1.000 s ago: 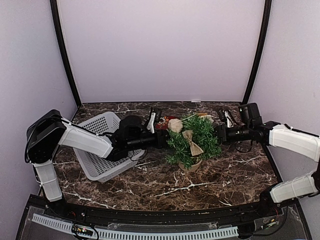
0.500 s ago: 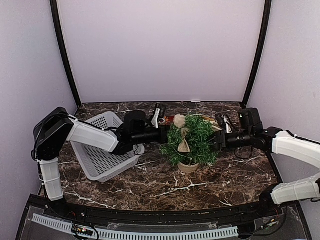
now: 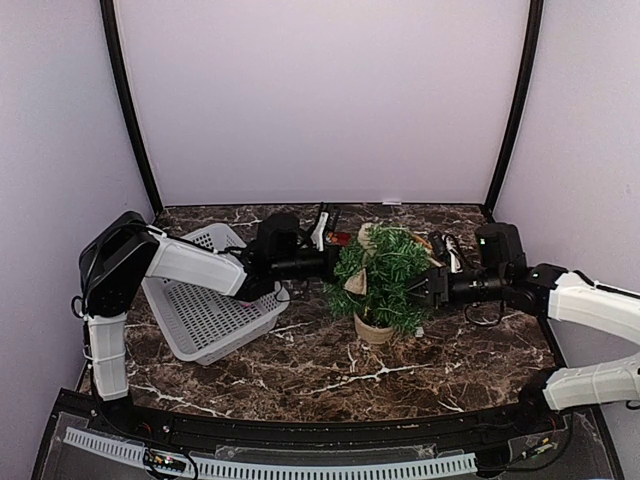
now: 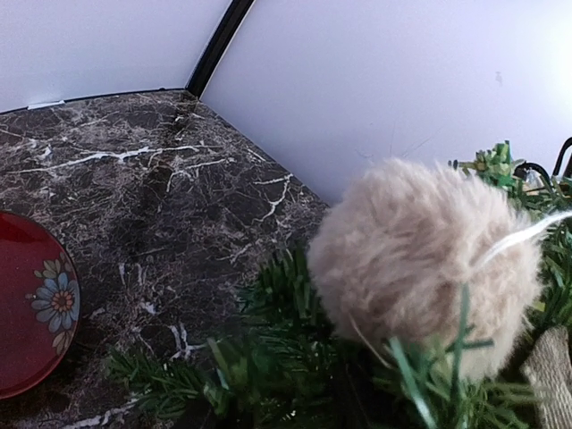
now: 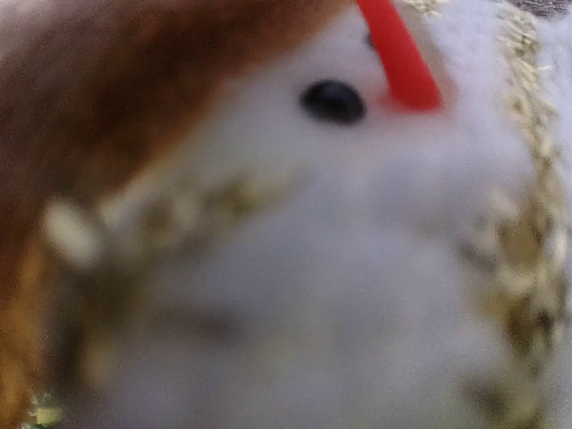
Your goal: Decorate the small christmas tree
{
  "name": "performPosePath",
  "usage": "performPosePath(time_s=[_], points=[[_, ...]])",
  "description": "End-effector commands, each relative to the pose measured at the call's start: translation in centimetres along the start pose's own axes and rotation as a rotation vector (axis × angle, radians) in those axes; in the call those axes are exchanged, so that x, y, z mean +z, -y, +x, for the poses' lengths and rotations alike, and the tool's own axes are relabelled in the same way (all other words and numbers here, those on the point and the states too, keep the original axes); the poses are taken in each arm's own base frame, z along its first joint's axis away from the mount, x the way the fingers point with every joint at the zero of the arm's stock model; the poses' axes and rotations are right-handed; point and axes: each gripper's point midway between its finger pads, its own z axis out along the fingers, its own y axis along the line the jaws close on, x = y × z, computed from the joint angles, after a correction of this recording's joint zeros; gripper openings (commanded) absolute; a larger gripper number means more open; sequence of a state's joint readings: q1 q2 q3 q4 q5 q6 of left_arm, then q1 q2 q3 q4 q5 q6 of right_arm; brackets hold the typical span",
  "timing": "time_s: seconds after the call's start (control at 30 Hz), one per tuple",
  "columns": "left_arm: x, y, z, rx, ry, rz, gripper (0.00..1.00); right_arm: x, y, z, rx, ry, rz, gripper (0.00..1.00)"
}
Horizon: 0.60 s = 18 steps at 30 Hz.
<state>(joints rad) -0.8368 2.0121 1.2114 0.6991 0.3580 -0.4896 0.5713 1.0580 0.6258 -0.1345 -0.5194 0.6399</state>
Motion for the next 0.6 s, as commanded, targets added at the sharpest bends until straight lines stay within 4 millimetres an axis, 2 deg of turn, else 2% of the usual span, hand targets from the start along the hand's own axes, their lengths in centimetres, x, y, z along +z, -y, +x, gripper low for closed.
performPosePath(time_s=[0.0,0.17,0.57], points=[[-1.5,-0.7,-0.5,0.018,-0.008,-0.037,0.4,-0.7,-1.8,-1.2,-0.028,0.065,-0.04,0.44],[-3.8,-0.7,-2.1,0.037,0.015,-0.082,0.46,-1.8,-2.0,-1.7,-0.056,0.081,-0.002,0.47],[-6.7,-1.2,-3.4,0.047,-0.021,-0.184,0.54,-3.5,-2.2,-1.6,-0.069,0.086,0.053,0.51]])
